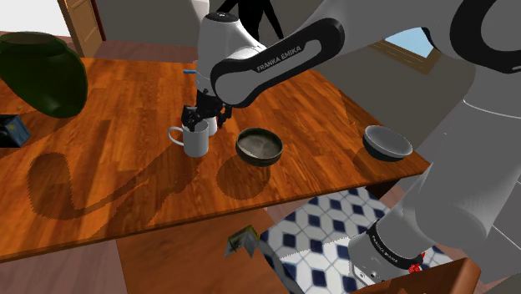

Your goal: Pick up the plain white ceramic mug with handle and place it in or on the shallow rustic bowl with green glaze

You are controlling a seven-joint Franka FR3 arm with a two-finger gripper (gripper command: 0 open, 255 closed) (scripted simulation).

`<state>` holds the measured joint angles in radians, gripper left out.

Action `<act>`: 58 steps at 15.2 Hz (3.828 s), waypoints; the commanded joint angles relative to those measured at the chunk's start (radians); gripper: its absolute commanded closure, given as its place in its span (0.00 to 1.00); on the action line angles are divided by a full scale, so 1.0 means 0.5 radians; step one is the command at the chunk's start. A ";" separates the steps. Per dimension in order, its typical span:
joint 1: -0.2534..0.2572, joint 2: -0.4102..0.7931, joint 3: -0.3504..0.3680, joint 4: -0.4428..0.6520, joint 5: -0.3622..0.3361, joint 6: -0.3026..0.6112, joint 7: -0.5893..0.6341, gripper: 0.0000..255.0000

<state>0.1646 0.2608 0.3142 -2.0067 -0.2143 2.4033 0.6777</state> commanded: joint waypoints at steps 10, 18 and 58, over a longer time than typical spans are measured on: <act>0.000 0.001 0.000 0.000 -0.001 0.001 0.000 1.00; -0.013 -0.085 0.019 0.058 0.057 -0.136 -0.045 1.00; -0.154 -1.361 -0.230 -0.668 0.538 -0.615 -0.714 1.00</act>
<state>0.0875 -0.4159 0.2005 -2.3252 0.0534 2.0839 0.3232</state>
